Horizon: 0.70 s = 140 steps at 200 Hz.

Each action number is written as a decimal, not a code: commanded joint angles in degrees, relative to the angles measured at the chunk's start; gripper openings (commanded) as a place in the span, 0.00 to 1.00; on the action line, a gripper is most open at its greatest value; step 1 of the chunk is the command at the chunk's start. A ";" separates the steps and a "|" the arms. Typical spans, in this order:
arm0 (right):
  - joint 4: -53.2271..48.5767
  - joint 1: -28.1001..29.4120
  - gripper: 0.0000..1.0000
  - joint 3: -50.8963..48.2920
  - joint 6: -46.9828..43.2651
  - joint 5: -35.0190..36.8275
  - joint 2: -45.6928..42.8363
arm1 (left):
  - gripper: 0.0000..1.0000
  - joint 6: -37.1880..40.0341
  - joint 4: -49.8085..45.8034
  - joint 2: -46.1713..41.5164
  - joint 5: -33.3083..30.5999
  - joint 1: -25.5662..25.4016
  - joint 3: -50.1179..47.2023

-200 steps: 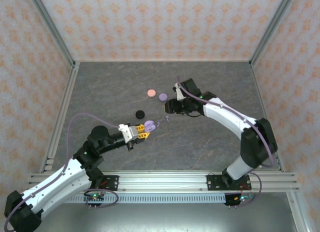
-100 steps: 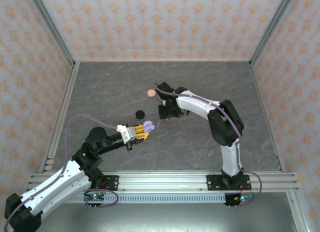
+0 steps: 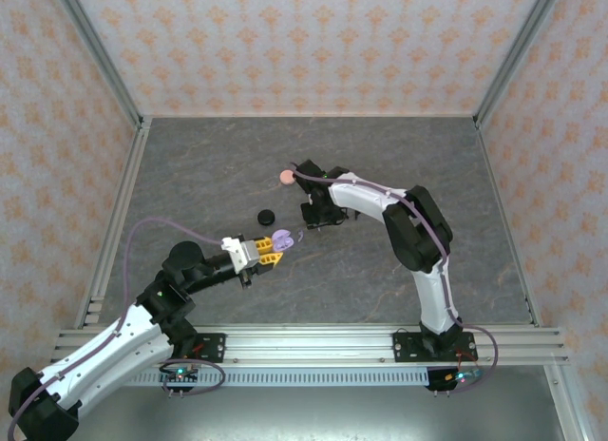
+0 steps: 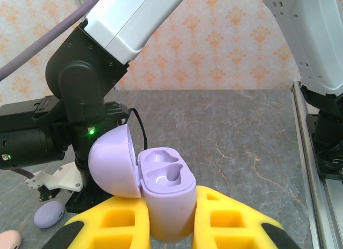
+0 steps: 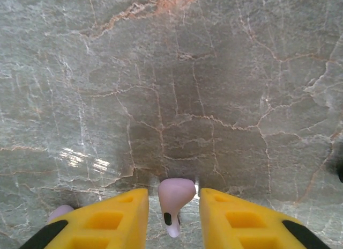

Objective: Insert wireless bluetooth earbuds into charging case

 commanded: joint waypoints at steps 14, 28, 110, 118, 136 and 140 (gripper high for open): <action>0.05 0.02 0.28 0.78 0.44 0.70 1.53 | 0.00 -0.38 0.89 -0.28 0.47 -0.58 -0.59; 0.38 0.02 0.28 0.51 0.44 0.76 1.98 | 0.00 -0.37 0.89 -0.25 0.49 -0.58 -0.59; 5.82 0.04 0.21 -2.47 1.15 1.55 -0.44 | 0.00 -0.68 0.89 -0.22 0.58 -0.58 -0.68; 6.11 0.03 0.20 -2.96 1.18 1.79 -1.46 | 0.00 -0.84 1.14 -0.15 0.55 -0.58 -0.75; 6.42 0.01 0.20 -4.10 1.28 2.61 -4.13 | 0.00 -1.28 2.22 0.34 0.30 -0.58 -1.18; 6.42 0.00 0.20 -4.41 1.38 2.68 -5.04 | 0.00 -1.59 2.65 0.51 0.14 -0.58 -1.28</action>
